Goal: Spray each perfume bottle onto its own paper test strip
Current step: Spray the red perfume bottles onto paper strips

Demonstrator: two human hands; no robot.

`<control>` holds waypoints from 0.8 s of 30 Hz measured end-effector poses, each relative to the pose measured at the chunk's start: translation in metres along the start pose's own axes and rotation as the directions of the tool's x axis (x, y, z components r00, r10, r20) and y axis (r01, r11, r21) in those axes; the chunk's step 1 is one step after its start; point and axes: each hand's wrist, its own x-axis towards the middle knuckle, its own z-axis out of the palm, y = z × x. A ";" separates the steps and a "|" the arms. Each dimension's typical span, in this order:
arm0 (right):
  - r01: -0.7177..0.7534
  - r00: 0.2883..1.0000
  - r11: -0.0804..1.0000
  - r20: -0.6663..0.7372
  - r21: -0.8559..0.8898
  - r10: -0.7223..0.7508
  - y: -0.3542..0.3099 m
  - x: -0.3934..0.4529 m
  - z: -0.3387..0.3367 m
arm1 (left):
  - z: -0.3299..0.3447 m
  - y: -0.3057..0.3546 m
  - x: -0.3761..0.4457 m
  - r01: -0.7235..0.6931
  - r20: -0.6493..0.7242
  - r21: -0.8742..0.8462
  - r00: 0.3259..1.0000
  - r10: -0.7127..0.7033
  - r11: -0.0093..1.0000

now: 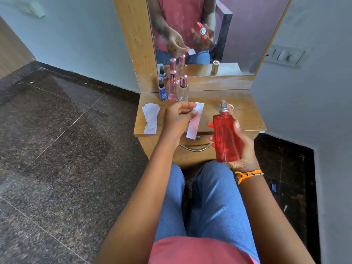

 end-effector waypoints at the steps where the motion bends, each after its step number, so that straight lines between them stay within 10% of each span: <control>1: 0.024 1.000 0.999 -0.016 -0.035 -0.024 0.000 0.000 0.000 | 0.000 0.001 0.000 0.001 0.002 0.000 1.000 -0.001 1.000; 12: 0.010 0.975 0.904 -0.196 -0.428 -0.104 -0.009 0.011 0.008 | -0.009 0.006 -0.002 0.070 0.009 -0.050 0.998 -0.069 0.996; 18: 0.055 0.953 0.462 -0.091 -0.885 -0.288 -0.005 0.024 0.026 | -0.023 0.011 0.001 0.097 0.017 -0.114 0.995 -0.095 0.989; 24: 0.041 0.947 0.127 -0.002 -0.991 -0.321 -0.001 0.034 0.030 | -0.024 0.012 0.001 0.114 0.043 -0.107 0.993 -0.109 0.988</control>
